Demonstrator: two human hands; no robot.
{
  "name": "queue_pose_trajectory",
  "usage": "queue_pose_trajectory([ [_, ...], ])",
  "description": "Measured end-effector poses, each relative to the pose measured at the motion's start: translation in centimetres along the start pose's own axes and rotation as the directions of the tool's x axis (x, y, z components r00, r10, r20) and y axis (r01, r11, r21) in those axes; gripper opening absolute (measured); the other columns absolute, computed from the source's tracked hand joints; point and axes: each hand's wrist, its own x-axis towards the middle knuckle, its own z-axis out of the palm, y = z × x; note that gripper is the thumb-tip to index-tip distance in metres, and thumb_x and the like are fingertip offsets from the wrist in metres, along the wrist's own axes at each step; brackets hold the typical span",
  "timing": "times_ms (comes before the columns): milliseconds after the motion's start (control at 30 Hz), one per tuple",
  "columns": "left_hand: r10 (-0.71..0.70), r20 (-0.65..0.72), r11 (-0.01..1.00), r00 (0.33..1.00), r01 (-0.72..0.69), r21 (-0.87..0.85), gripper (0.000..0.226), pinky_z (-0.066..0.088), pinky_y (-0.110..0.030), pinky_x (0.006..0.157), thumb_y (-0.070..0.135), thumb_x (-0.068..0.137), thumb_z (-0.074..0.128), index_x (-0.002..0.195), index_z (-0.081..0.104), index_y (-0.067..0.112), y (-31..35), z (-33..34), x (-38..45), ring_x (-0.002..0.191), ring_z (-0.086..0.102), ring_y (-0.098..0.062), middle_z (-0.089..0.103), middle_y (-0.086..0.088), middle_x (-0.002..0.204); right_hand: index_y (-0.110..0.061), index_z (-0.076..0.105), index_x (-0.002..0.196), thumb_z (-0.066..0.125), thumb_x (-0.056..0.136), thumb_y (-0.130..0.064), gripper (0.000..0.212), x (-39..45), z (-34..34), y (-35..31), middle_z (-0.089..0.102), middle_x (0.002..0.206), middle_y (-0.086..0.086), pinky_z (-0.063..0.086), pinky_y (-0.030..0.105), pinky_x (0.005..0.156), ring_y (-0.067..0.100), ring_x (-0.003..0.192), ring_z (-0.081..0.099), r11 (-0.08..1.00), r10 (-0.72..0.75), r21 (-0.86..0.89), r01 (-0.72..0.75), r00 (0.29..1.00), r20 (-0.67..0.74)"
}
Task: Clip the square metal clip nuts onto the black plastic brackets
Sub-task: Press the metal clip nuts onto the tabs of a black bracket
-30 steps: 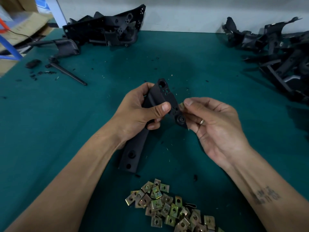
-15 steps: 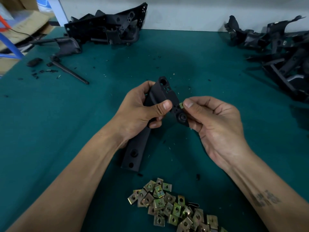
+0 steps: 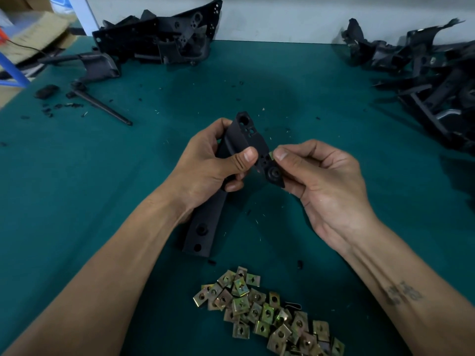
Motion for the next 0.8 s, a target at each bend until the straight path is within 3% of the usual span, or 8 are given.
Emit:
queue_pose_trajectory([
  [200, 0.009, 0.013, 1.000, 1.000, -0.009, 0.021, 0.025, 0.036, -0.023, 0.041, 0.011, 0.085, 0.067, 0.096, 0.046, 0.008, -0.2, 0.0, 0.1, 0.050, 0.044, -0.014, 0.056, -0.003, 0.067, -0.012, 0.072, 0.070, 0.077, 0.077, -0.004, 0.012, -0.7, 0.5, -0.1, 0.075, 0.084, 0.011, 0.058, 0.025, 0.066, 0.025, 0.080, 0.074, 0.999, 0.009, 0.050, -0.006, 0.998, -0.056],
  [300, 0.015, 0.003, 1.000, 1.000, -0.016, 0.022, 0.025, 0.036, -0.023, 0.041, 0.011, 0.084, 0.068, 0.095, 0.046, 0.009, -0.3, 0.0, 0.0, 0.050, 0.043, -0.015, 0.055, -0.003, 0.067, -0.014, 0.070, 0.070, 0.075, 0.084, -0.005, 0.018, -0.9, 0.6, -0.1, 0.075, 0.088, 0.012, 0.059, 0.027, 0.067, 0.035, 0.091, 0.073, 1.000, 0.027, 0.014, -0.026, 0.997, -0.067],
  [367, 0.023, -0.010, 1.000, 1.000, -0.023, 0.015, 0.025, 0.036, -0.023, 0.041, 0.011, 0.084, 0.068, 0.095, 0.045, 0.009, -0.3, 0.0, 0.0, 0.050, 0.042, -0.016, 0.054, -0.005, 0.068, -0.013, 0.065, 0.072, 0.073, 0.088, -0.008, 0.019, -1.0, 0.5, -0.1, 0.074, 0.089, 0.013, 0.058, 0.029, 0.068, 0.033, 0.090, 0.073, 0.999, 0.037, 0.010, -0.036, 0.998, -0.058],
  [467, 0.027, -0.012, 1.000, 1.000, -0.026, 0.016, 0.024, 0.036, -0.024, 0.041, 0.011, 0.085, 0.068, 0.095, 0.045, 0.009, -0.3, 0.0, 0.1, 0.051, 0.042, -0.017, 0.055, -0.013, 0.071, -0.009, 0.066, 0.080, 0.066, 0.095, -0.013, 0.016, -1.1, 0.4, -0.2, 0.075, 0.089, 0.016, 0.059, 0.033, 0.071, 0.034, 0.093, 0.075, 0.999, 0.049, 0.024, -0.049, 0.999, -0.005],
  [567, 0.030, -0.019, 0.999, 0.999, -0.030, 0.025, 0.025, 0.036, -0.024, 0.042, 0.011, 0.085, 0.068, 0.096, 0.045, 0.009, -0.2, -0.1, 0.0, 0.053, 0.042, -0.019, 0.055, -0.016, 0.074, -0.003, 0.070, 0.090, 0.063, 0.089, -0.019, 0.017, -1.1, 0.4, -0.3, 0.075, 0.093, 0.017, 0.061, 0.037, 0.081, 0.036, 0.096, 0.075, 0.999, 0.048, 0.014, -0.050, 0.997, 0.066],
  [800, 0.018, 0.031, 1.000, 0.999, -0.019, 0.020, 0.025, 0.037, -0.023, 0.043, 0.010, 0.088, 0.065, 0.100, 0.045, 0.006, -0.1, 0.1, -0.1, 0.055, 0.046, -0.017, 0.056, -0.020, 0.080, -0.010, 0.068, 0.086, 0.056, 0.088, -0.022, 0.016, -0.6, -0.4, -0.7, 0.071, 0.110, 0.021, 0.056, 0.043, 0.097, 0.034, 0.107, 0.069, 0.996, 0.090, 0.006, -0.094, 0.968, 0.234],
])
